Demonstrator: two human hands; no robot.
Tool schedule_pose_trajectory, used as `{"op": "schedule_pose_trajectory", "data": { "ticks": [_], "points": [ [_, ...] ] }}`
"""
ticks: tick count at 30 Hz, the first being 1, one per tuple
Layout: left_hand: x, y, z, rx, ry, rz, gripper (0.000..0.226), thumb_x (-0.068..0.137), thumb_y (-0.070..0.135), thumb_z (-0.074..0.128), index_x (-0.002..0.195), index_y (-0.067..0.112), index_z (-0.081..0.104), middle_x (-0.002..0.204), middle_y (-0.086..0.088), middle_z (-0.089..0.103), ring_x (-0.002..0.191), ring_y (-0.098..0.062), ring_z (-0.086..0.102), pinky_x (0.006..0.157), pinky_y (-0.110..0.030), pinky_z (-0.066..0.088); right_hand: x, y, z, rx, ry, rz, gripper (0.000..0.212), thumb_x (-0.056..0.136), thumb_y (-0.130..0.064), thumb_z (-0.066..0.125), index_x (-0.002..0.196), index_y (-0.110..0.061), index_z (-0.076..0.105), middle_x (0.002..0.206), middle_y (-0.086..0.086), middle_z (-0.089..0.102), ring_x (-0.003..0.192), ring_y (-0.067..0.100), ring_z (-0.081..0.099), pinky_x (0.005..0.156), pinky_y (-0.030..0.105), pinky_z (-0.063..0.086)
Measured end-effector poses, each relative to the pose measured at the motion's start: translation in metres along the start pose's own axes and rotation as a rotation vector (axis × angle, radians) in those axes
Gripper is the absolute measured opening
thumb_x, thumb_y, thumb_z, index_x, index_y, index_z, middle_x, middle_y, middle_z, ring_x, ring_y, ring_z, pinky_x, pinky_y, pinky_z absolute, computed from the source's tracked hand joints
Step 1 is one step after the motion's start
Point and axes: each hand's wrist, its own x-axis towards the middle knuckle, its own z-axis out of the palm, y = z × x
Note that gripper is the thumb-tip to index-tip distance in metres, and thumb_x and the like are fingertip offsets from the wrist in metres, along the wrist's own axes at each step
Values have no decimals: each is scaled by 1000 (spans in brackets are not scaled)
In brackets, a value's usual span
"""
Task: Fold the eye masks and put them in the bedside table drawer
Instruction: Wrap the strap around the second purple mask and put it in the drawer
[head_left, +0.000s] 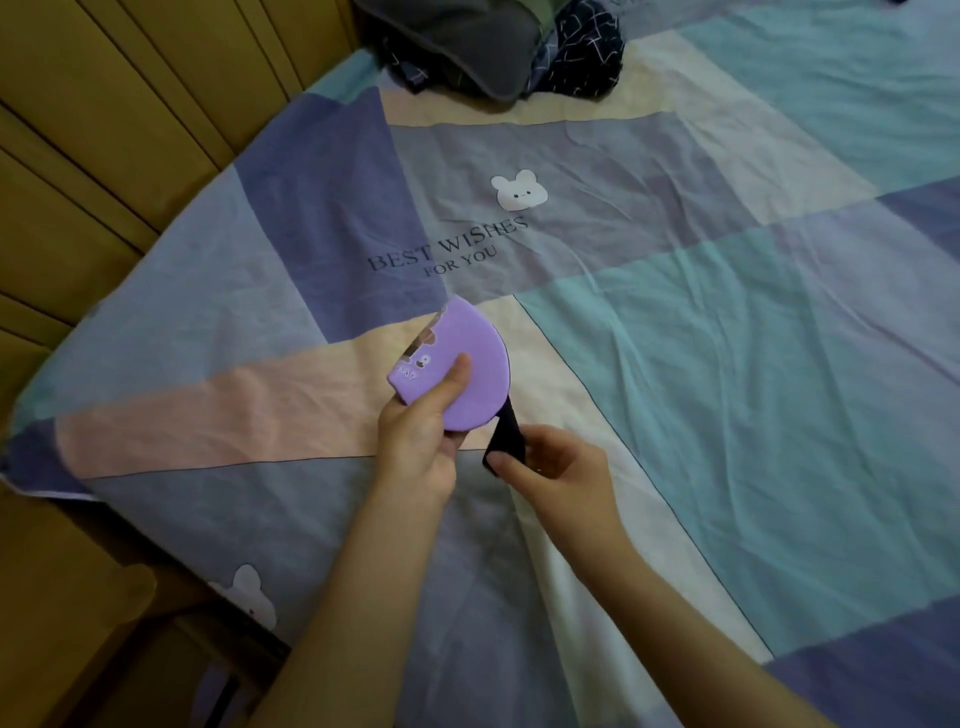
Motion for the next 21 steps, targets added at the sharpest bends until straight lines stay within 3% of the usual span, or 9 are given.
{"op": "schedule_pose_trajectory", "data": {
  "ticks": [4, 8, 10, 12, 13, 15, 18, 19, 21],
  "points": [
    [9, 1, -7, 39, 175, 127, 31, 82, 5, 70, 102, 27, 63, 102, 5, 68, 89, -10, 66, 67, -24, 57, -2, -2, -6, -128, 64, -45, 9, 78, -12, 74, 69, -10, 72, 57, 1, 67, 56, 11, 60, 59, 23, 46],
    [21, -2, -26, 143, 295, 211, 39, 77, 6, 75, 110, 21, 64, 112, 3, 68, 102, -13, 65, 75, -21, 54, 5, -20, -14, 537, -74, 201, 17, 78, -26, 65, 68, -14, 64, 59, -2, 56, 66, 14, 59, 76, 28, 47],
    [22, -8, -33, 186, 311, 182, 38, 75, 6, 77, 106, 23, 64, 110, 4, 68, 106, -15, 64, 85, -29, 53, 13, -30, -22, 969, -91, 259, 22, 85, -35, 56, 78, -17, 65, 78, -2, 68, 86, 14, 67, 90, 32, 46],
    [18, -13, -33, 186, 294, 151, 36, 76, 7, 77, 104, 26, 64, 110, 5, 68, 105, -15, 64, 89, -32, 53, 24, -35, -30, 1070, -89, 248, 30, 91, -40, 46, 107, -22, 65, 117, -4, 68, 111, 12, 63, 102, 38, 41],
    [16, -14, -32, 168, 278, 144, 34, 77, 7, 75, 103, 27, 64, 109, 6, 68, 103, -13, 65, 86, -30, 54, 28, -34, -32, 898, -77, 217, 30, 94, -40, 42, 115, -30, 60, 127, -10, 62, 118, 8, 58, 105, 40, 38],
    [13, -11, -26, 84, 251, 141, 31, 81, 8, 72, 100, 30, 63, 104, 9, 67, 94, -8, 65, 71, -24, 56, 29, -26, -32, 200, -78, 94, 24, 97, -37, 39, 113, -49, 53, 124, -31, 55, 117, -7, 51, 110, 38, 32],
    [14, 0, -20, -34, 265, 165, 29, 82, 8, 71, 104, 25, 63, 99, 10, 67, 85, -3, 65, 55, -17, 53, 30, -13, -35, -816, -231, -40, 35, 95, -53, 33, 96, -38, 64, 75, -28, 64, 85, 1, 60, 107, 39, 32],
    [15, 3, -20, -36, 282, 187, 30, 81, 8, 72, 105, 24, 62, 97, 10, 67, 82, -1, 65, 53, -15, 51, 28, -13, -38, -855, -300, -11, 48, 93, -58, 32, 80, -28, 67, 60, -20, 62, 72, 7, 60, 102, 38, 35],
    [18, 6, -22, -22, 302, 223, 31, 81, 6, 72, 103, 24, 61, 95, 12, 66, 77, 3, 63, 52, -13, 50, 17, -25, -39, -415, -405, 91, 60, 93, -56, 35, 57, -17, 63, 55, -6, 63, 71, 17, 62, 92, 35, 42]
  ]
}}
